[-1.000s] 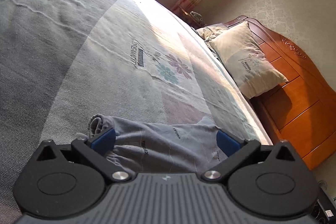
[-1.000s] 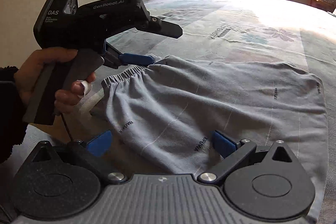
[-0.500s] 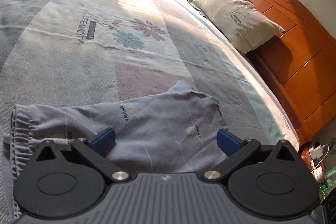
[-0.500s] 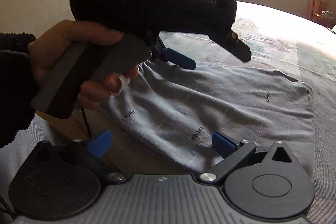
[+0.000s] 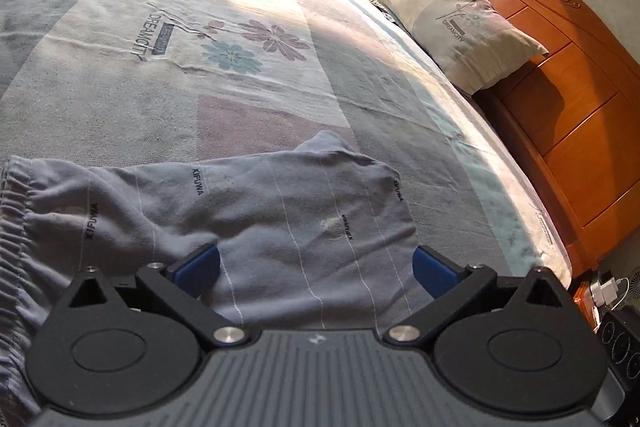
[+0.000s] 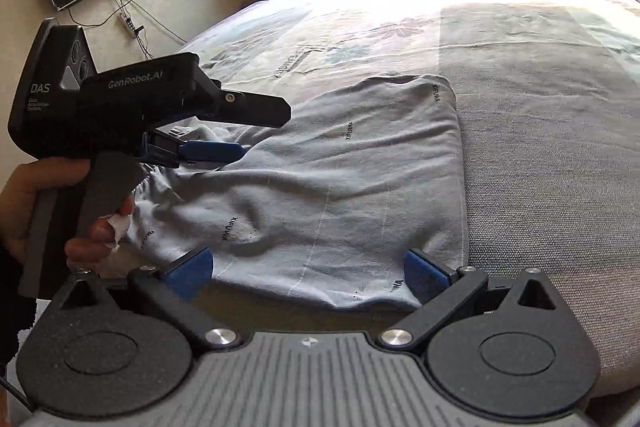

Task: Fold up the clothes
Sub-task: 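Move the open left tool to the elastic waistband of the folded sweatpants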

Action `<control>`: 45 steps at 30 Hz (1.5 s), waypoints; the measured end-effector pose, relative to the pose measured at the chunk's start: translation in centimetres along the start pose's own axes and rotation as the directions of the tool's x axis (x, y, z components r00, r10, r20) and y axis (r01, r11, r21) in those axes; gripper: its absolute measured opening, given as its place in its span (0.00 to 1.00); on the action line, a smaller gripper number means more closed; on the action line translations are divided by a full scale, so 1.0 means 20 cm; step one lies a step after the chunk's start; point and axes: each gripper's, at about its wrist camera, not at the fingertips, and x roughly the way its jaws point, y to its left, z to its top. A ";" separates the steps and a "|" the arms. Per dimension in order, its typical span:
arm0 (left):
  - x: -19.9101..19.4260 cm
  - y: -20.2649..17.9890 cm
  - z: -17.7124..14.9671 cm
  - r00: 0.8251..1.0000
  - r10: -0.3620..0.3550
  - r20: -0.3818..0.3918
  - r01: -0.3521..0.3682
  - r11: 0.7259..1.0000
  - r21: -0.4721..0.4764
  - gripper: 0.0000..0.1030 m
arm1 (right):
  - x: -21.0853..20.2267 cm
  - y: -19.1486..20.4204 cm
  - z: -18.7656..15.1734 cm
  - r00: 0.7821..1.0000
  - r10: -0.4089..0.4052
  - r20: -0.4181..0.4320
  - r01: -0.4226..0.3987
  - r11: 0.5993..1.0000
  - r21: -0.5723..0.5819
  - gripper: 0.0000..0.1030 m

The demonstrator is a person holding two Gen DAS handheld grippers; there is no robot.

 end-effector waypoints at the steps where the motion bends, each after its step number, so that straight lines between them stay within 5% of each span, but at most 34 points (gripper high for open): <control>1: -0.03 -0.03 -0.01 1.000 0.008 0.003 -0.008 1.000 0.021 0.99 | 0.00 -0.01 0.00 1.000 0.005 0.006 -0.005 1.000 0.007 1.00; 16: -0.21 -0.06 -0.31 0.997 0.015 -0.077 -0.022 0.996 -0.084 0.99 | 0.02 0.00 -0.01 1.000 0.000 0.019 0.000 1.000 -0.004 1.00; 30: -0.26 0.06 -0.29 1.000 -0.008 -0.001 0.008 0.980 -0.199 0.99 | 0.02 0.02 -0.02 1.000 -0.016 0.021 0.016 0.999 -0.029 1.00; 35: -0.26 0.15 -0.34 0.999 0.018 -0.037 -0.027 0.963 -0.267 0.99 | 0.02 0.03 -0.03 1.000 -0.019 0.020 0.020 0.999 -0.039 1.00; 42: -0.35 0.15 -0.24 0.998 0.049 0.029 -0.042 0.978 -0.203 0.99 | 0.03 0.04 -0.03 0.999 -0.025 0.023 0.027 0.998 -0.053 1.00; 45: -0.31 0.22 -0.23 0.995 0.100 -0.020 -0.102 0.963 -0.251 0.99 | 0.03 0.03 -0.03 1.000 -0.022 0.022 0.023 0.998 -0.050 1.00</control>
